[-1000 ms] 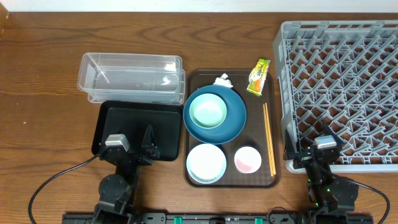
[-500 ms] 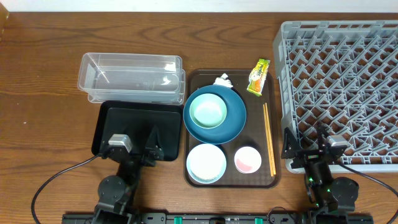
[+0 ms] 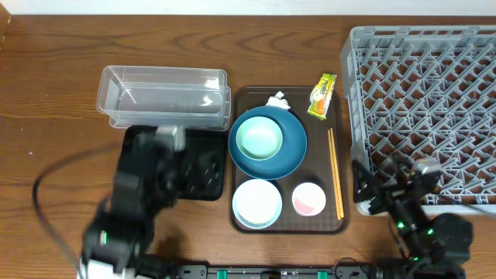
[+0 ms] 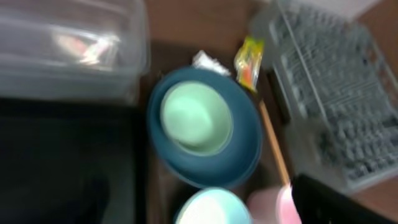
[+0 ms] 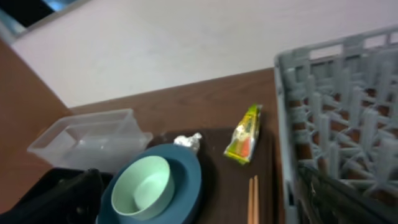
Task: Sort waste into correct bins and load items into the dishwasher rack
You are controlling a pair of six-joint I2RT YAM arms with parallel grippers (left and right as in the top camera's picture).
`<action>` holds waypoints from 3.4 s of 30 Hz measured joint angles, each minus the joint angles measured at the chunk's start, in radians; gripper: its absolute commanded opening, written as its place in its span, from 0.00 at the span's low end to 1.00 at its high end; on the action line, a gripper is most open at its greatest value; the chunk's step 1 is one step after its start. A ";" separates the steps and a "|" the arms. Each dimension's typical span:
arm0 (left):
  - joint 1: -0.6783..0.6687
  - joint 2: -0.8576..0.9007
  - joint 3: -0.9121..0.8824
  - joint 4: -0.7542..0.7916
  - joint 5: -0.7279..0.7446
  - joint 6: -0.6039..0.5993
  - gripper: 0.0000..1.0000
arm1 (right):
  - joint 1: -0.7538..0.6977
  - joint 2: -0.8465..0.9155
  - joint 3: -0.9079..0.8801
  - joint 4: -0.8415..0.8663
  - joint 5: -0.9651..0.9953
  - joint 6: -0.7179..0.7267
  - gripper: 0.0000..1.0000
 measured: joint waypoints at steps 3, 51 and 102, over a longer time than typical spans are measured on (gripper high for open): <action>-0.047 0.211 0.203 -0.123 0.041 0.007 0.95 | 0.000 0.150 0.130 -0.100 0.027 -0.023 0.99; -0.280 0.562 0.423 -0.165 0.047 -0.051 0.06 | 0.000 0.745 0.473 -0.352 -0.163 -0.142 0.89; 0.105 0.641 0.426 -0.140 1.099 0.056 0.09 | 0.338 0.895 0.483 0.411 -0.755 0.077 0.59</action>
